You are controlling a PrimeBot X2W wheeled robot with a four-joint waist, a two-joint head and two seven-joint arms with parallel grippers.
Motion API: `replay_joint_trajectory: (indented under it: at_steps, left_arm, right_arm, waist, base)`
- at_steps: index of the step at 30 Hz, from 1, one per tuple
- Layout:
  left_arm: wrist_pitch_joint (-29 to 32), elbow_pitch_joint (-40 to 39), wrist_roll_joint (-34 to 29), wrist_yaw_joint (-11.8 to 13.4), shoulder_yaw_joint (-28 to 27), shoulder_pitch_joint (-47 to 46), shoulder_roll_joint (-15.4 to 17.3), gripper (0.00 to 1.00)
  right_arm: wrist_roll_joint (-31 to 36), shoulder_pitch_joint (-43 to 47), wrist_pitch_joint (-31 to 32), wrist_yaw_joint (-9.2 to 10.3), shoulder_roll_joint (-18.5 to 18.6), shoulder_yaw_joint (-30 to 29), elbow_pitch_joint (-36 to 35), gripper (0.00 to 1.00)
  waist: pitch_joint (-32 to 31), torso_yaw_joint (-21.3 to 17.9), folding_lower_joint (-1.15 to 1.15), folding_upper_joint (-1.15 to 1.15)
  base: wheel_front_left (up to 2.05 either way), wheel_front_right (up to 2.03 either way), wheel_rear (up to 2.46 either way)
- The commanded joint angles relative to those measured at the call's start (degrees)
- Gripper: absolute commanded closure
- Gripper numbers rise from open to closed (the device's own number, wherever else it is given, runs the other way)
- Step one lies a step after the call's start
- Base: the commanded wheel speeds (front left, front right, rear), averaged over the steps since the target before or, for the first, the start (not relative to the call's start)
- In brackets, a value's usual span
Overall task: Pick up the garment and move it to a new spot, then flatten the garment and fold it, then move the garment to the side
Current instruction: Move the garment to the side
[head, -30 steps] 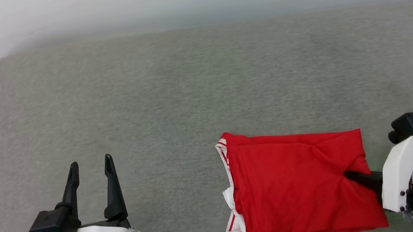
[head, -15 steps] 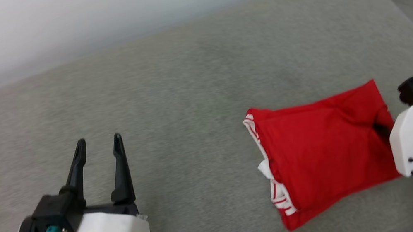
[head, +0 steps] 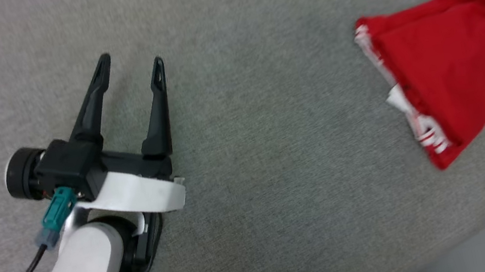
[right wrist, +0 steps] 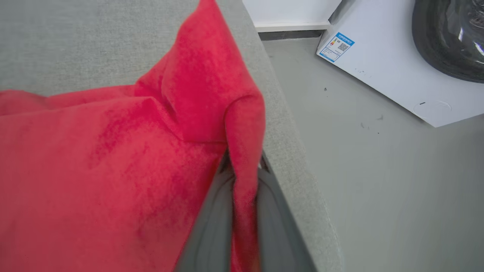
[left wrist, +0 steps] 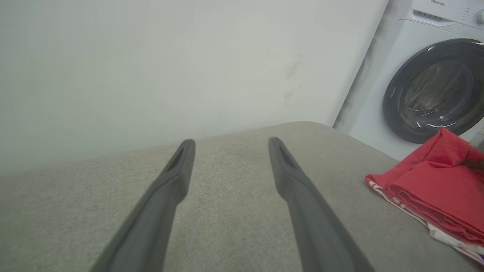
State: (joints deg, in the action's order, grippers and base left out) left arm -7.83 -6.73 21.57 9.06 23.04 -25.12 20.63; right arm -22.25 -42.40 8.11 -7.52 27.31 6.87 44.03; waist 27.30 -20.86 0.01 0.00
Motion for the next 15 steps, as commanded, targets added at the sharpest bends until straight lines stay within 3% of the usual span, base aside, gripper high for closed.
replay_joint_trajectory:
  at_steps: [1, 6, 10, 11, 13, 15]
  left_arm:
    - [0.38, -0.40, -0.45, -0.21, 0.05, -1.27, 0.24, 0.00]
    - [1.92, -2.19, -1.43, -0.35, 0.16, -3.97, 1.38, 0.00]
    - [3.34, -3.78, -2.36, -0.11, 0.17, -4.96, 2.35, 0.00]
    - [3.67, -3.99, -2.34, -0.10, 0.20, -5.08, 2.55, 0.00]
    - [4.15, -4.28, -2.52, -0.01, 0.30, -5.25, 2.87, 0.00]
    - [4.50, -4.45, -2.58, -0.02, 0.35, -5.36, 3.04, 0.00]
  right_arm:
    - [0.63, -1.63, -1.05, 0.06, 1.17, -1.12, 0.81, 1.00]
    - [4.13, -5.59, -6.29, 0.06, 3.39, -7.73, 6.18, 1.00]
    - [7.06, -8.07, -10.42, 0.06, 1.31, -12.71, 10.54, 1.00]
    - [8.10, -8.57, -11.40, 0.06, 0.67, -13.44, 11.54, 0.71]
    - [9.62, -9.42, -12.97, 0.06, -0.42, -14.93, 14.03, 0.00]
    - [10.74, -9.53, -14.50, 0.06, -1.99, -16.16, 16.30, 0.00]
  waist:
    - [4.63, 1.00, -0.01, 0.00]
    - [8.66, 2.10, -0.01, 0.00]
    - [10.67, 1.98, -0.01, 0.00]
    - [10.93, 1.91, -0.01, 0.00]
    - [11.19, 1.82, -0.01, 0.00]
    - [11.12, 1.71, -0.01, 0.00]
  base:
    - [0.00, 0.00, 0.00]
    - [0.00, 0.00, 0.00]
    - [0.00, 0.00, 0.00]
    - [0.00, 0.00, 0.00]
    - [0.00, 0.00, 0.00]
    - [0.00, 0.00, 0.00]
